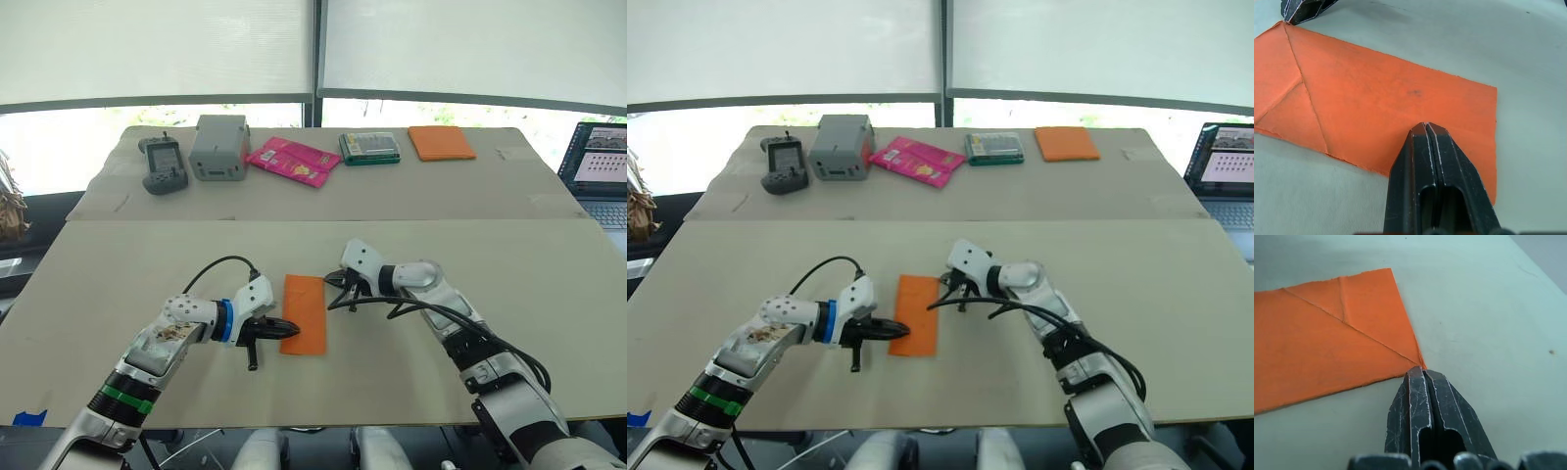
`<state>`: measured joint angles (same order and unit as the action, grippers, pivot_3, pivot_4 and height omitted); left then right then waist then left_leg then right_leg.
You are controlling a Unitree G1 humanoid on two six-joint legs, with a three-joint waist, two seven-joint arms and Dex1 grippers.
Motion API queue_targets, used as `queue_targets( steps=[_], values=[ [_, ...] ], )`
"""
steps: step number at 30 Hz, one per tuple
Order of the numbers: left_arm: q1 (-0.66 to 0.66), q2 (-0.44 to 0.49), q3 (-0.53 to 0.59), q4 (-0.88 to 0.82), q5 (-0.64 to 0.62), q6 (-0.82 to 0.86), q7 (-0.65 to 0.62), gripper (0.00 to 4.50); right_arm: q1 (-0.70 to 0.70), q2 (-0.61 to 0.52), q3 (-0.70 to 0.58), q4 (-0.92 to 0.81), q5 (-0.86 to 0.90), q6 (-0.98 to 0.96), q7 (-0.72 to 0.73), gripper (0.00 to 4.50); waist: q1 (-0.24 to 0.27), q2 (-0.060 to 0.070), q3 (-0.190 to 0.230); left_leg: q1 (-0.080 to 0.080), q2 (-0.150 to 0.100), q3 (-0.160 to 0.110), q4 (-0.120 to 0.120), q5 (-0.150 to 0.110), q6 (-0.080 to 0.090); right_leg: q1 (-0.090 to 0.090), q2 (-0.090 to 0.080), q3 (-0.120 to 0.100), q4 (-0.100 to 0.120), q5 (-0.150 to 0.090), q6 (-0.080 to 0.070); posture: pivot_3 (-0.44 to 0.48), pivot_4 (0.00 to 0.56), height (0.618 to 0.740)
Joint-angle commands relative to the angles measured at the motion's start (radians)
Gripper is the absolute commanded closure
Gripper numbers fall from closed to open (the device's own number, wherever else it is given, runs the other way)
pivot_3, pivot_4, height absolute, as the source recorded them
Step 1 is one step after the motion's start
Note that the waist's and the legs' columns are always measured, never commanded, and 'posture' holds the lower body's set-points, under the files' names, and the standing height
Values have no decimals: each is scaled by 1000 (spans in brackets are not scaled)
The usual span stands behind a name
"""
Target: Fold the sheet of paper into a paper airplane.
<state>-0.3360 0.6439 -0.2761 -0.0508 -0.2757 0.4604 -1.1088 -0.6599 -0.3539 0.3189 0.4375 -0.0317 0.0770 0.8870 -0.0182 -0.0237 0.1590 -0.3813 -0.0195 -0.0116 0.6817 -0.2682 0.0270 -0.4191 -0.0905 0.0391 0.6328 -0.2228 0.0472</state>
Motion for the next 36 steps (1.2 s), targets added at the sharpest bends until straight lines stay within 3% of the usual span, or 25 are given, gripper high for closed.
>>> queue_targets(
  steps=[1,8,21,28,36],
  values=[
    [22,18,-27,37,47,16,8,4500,27,21,-16,37,17,-88,6,4475,-1,0,0,0,0,0,0,0,0,0,0,0,0,0,0,0,150,740],
    [17,16,-31,45,51,11,6,4500,18,63,-81,31,57,-186,-24,4475,-2,0,0,0,0,0,-1,0,0,-1,0,1,0,0,0,0,150,740],
    [13,-14,-34,82,58,-31,39,4500,-3,65,-24,140,8,-205,71,4475,1,1,0,0,0,0,-1,0,0,0,0,1,0,0,0,0,150,740],
    [-6,-43,-48,110,83,-48,61,4500,80,35,-9,39,43,-199,182,4475,6,1,-1,1,-1,0,-1,0,0,2,-1,0,-1,0,0,0,150,740],
    [-16,-48,-54,117,85,-55,34,4500,190,-9,3,-89,91,-180,268,4475,7,1,-1,13,0,-1,-3,0,1,16,-1,-1,-5,-1,1,0,150,740]
  ],
)
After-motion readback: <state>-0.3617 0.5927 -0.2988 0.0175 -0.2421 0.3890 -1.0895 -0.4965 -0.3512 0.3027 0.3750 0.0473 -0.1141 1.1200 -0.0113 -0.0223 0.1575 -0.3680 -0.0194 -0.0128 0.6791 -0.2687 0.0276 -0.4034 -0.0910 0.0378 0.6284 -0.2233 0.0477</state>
